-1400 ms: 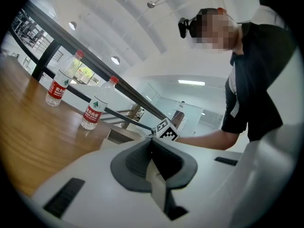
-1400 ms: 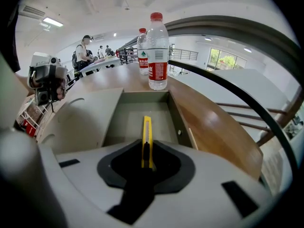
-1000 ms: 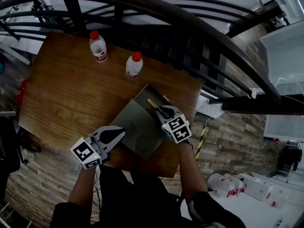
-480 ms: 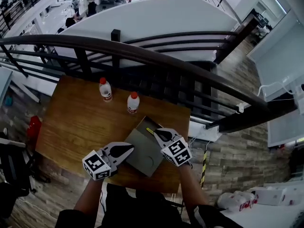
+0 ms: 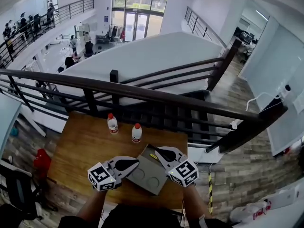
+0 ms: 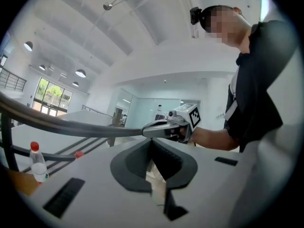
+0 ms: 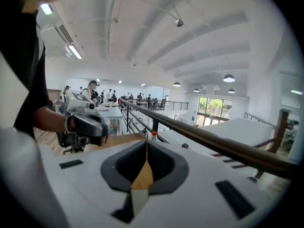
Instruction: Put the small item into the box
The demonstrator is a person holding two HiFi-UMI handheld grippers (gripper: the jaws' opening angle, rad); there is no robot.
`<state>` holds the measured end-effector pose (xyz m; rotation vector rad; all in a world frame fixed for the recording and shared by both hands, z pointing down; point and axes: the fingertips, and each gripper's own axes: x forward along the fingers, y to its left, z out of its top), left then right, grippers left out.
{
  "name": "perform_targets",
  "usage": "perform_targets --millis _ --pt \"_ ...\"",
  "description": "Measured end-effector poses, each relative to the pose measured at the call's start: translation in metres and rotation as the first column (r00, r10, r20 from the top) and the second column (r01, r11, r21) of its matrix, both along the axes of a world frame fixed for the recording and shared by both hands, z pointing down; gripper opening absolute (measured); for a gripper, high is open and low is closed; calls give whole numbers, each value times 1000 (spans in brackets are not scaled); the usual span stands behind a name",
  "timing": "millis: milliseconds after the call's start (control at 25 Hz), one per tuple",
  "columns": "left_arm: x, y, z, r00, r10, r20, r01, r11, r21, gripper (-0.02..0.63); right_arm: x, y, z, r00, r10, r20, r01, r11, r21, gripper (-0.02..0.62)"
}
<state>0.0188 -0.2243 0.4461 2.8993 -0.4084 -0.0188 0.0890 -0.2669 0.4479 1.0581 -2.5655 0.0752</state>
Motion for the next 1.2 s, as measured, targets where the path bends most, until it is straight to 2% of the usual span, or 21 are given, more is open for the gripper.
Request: perform_targets --millis 160,440,520,640,840,1040,1200 --pt "-3 7 -23 999 29 21 -30 998 48 15 1 19 -49 989 -21 149 10 997 73 14" --pt "-7 12 -53 1000 12 -7 -11 995 102 15 32 56 -99 946 -70 317 -3 975 224 11" --pt "-6 16 -55 1000 10 -10 -9 995 104 15 42 67 -97 928 -90 362 0 970 241 12" --pt "-2 20 -54 1000 6 -18 -4 996 89 15 51 83 -84 892 -118 436 23 976 217 11" --pt "8 20 -45 999 15 -44 -13 999 51 15 44 97 -67 875 -174 452 86 974 209 11" --pt "32 32 -40 996 87 23 -89 991 96 15 37 95 -60 880 -208 427 118 966 229 11" --pt "39 37 -42 992 121 32 -124 988 93 15 36 95 -65 870 -214 444 115 964 239 11"
